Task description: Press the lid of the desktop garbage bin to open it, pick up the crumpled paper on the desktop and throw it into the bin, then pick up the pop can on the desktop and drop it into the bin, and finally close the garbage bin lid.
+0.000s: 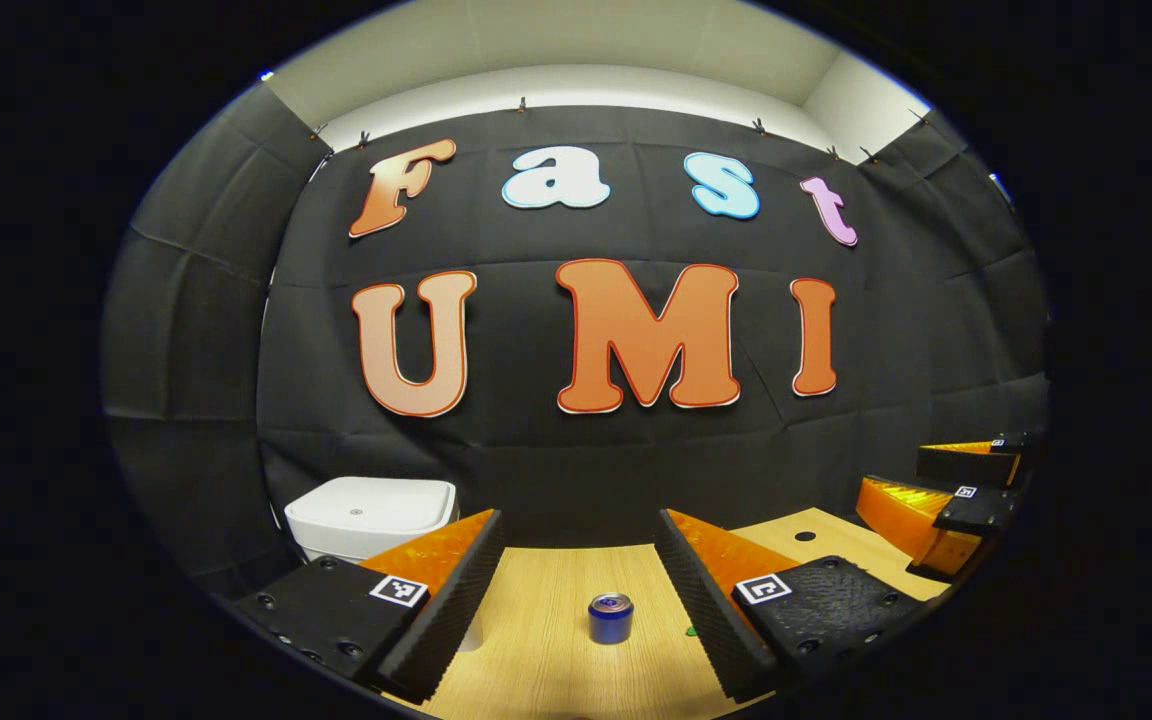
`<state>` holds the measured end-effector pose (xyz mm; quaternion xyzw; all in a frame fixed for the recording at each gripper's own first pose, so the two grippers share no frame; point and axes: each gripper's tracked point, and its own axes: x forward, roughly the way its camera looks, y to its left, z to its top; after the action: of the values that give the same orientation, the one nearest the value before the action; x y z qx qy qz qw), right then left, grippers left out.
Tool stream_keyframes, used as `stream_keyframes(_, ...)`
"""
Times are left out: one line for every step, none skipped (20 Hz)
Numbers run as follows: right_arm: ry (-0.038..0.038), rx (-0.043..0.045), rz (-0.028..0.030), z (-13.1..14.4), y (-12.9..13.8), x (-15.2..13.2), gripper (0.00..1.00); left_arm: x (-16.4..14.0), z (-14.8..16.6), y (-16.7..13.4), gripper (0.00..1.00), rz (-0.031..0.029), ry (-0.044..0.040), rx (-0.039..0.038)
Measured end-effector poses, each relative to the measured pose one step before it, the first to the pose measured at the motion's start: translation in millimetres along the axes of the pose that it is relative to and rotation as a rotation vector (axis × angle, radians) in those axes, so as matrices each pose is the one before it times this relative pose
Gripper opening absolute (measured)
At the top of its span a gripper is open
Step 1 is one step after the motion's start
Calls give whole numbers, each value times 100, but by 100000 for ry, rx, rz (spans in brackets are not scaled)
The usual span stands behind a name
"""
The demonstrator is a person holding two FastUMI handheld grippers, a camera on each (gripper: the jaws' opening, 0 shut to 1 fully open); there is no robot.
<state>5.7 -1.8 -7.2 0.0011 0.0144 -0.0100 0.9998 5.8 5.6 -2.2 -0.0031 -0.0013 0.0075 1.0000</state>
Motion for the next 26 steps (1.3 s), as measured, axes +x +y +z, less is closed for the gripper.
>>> stream_keyframes(-122, -84, 365, 67, 116, 27, 95, -9, 154, -56, 96, -30, -145, 134)
stream_keyframes(-255, 475, 897, 73, 203, 20, 95, 22, 8, 103, 96, 104, -334, 173)
stream_keyframes(-597, 1551, 1760, 223, 383, -119, 95, 4, 173, 55, 96, 105, -172, 296)
stream_keyframes(-714, 1377, 1191, 172, 376, 2, 95, -7, 6, -23, 96, 64, -380, 92)
stream_keyframes(-270, -171, 323, 67, 126, 127, 95, 85, 151, -21, 96, 33, -216, -56)
stream_keyframes(-103, -1284, -249, -83, -58, 77, 95, -15, -60, 33, 96, 32, -56, -8)
stream_keyframes(272, -1196, -327, -85, -112, 65, 95, 1, 141, 52, 96, 174, -253, 13)
stream_keyframes(262, -278, -127, -81, -54, -4, 95, 115, -15, -8, 96, 61, -75, -41)
stream_keyframes(362, -21, -311, -104, -106, 27, 95, 101, 44, 1, 96, 0, 1, 57)
stream_keyframes(626, -171, -701, -249, -132, 177, 95, 67, -22, 16, 96, 153, -150, 156)
stream_keyframes(507, 55, -569, -133, -161, 114, 95, 1, 82, 69, 96, 267, -217, 58)
stream_keyframes(345, 440, -508, -110, -192, -16, 95, 86, -3, 43, 96, 99, -144, -82)
stream_keyframes(262, 510, -500, -11, -86, 31, 95, 80, 39, 71, 96, 72, 66, -26)
stream_keyframes(260, 83, -801, -112, -222, 155, 95, -63, -161, 13, 96, 155, 66, 67)
stream_keyframes(322, 16, -521, -46, -98, 93, 95, 25, 80, 119, 96, 392, -42, 75)
stream_keyframes(162, 203, -212, -35, -77, 49, 95, 15, 35, 127, 96, 210, -234, -27)
stream_keyframes(151, 96, -56, -47, 78, 16, 95, 130, 70, 120, 96, 275, 2, 24)
stream_keyframes(-20, -120, 113, -36, 100, 82, 95, -20, -172, 70, 96, 89, -29, 28)
stream_keyframes(-38, -449, 32, 31, 29, 64, 95, 86, 89, 69, 96, 153, 115, -70)
stream_keyframes(-11, -333, 411, -25, 137, -63, 96, 72, -146, 37, 96, -103, 144, -94)
stream_keyframes(-270, -213, 238, 84, 128, 50, 95, 77, 131, 78, 96, 232, 11, 169)
stream_keyframes(-174, -24, 516, 27, 173, 12, 96, 39, -15, 192, 96, 349, -195, 159)
stream_keyframes(-51, -111, 243, 25, 163, 43, 95, 30, 109, 262, 96, 380, -336, 205)
stream_keyframes(489, -351, -212, -218, -83, 123, 95, 67, -10, 298, 96, 630, 27, 192)
stream_keyframes(535, 7, -14, -195, -32, -16, 95, 140, 25, 269, 99, 554, 115, 22)
stream_keyframes(329, 222, -201, -30, -13, 0, 95, 259, -346, 322, 99, 683, 976, 69)
